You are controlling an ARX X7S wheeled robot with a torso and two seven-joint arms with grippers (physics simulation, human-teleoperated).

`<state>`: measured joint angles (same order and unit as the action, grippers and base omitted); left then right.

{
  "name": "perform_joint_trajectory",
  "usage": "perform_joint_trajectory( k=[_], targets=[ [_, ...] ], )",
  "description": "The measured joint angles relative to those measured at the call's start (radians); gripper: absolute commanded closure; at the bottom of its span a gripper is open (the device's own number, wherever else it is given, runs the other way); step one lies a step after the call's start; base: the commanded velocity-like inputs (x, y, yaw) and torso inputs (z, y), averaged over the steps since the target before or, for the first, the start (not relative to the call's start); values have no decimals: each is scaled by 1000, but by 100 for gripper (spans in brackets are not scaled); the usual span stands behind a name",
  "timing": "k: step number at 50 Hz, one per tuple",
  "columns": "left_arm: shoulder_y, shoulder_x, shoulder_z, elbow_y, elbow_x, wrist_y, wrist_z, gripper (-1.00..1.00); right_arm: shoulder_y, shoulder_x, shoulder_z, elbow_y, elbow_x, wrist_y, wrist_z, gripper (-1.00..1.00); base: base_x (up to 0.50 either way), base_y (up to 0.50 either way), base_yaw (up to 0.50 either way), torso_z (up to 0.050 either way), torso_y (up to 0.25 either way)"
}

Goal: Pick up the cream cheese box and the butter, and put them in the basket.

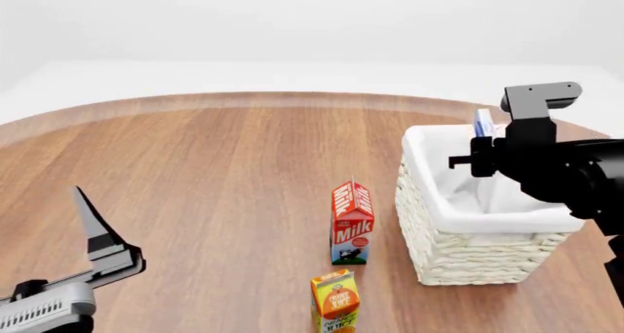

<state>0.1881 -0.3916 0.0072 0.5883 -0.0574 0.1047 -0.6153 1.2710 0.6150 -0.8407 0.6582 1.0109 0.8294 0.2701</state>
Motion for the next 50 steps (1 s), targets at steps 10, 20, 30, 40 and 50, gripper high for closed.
perform_joint_trajectory(
  k=[10, 20, 30, 40, 50],
  targets=[
    [-1, -2, 5, 1, 1, -3, -1, -100, -22, 2, -10, 15, -10, -13, -11, 100, 0, 0, 0, 0, 1],
    [-3, -3, 8, -1, 1, -3, -2, -100, -43, 7, -18, 24, -19, -23, -15, 100, 0, 0, 0, 0, 1],
    [-4, -5, 11, -5, 0, -3, -3, -100, -57, 5, -27, 31, -29, -30, -21, 100, 0, 0, 0, 0, 0],
    [-4, -7, 13, -6, -2, -2, -5, -100, -60, 4, -38, 33, -37, -31, -30, 100, 0, 0, 0, 0, 1],
    [-5, -8, 16, -8, 0, -2, -6, -100, -53, 4, -36, 35, -56, -30, -36, -100, 0, 0, 0, 0, 0]
  ],
)
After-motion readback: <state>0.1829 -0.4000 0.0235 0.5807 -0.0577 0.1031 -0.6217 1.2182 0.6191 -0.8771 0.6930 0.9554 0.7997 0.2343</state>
